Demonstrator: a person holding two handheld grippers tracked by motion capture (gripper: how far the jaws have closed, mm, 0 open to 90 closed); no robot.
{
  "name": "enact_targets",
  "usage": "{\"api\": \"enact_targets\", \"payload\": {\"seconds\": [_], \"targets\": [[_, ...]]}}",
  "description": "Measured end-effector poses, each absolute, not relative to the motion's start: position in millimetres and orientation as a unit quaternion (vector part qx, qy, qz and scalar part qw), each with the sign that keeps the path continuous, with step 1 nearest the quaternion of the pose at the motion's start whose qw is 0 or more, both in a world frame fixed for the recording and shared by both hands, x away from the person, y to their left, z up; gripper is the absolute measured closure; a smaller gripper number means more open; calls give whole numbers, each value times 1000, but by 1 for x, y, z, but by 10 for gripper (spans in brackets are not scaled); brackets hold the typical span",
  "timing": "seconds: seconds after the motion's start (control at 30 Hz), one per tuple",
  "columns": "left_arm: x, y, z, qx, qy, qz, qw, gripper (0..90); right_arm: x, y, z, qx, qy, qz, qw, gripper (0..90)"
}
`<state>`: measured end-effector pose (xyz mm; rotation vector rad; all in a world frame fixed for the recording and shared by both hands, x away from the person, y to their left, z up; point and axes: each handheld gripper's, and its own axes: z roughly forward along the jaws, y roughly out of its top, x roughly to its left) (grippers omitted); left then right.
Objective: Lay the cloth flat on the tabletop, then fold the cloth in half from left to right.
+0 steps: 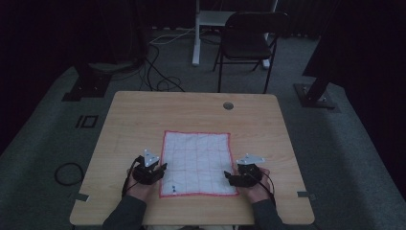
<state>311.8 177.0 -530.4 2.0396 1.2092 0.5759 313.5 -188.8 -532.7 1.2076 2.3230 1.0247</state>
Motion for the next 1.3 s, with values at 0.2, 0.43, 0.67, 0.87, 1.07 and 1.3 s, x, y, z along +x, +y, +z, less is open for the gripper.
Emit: {"api": "enact_targets", "payload": {"seconds": [0.2,0.43,0.67,0.87,1.07,1.3], "targets": [[306,190,-518,763,482,224,368,588,312,-191,-527,433,796,382,180,323],[302,194,-514,751,494,217,380,567,312,-197,-528,440,791,382,188,336],[311,188,-522,756,498,207,370,558,313,-202,-529,452,780,388,192,339],[322,185,-535,758,514,194,353,555,314,-201,-530,452,782,384,193,338],[326,181,-541,762,513,199,342,547,315,-202,-531,453,782,380,197,338],[325,169,-541,764,511,212,334,593,314,-202,-531,452,782,379,202,338]]}}
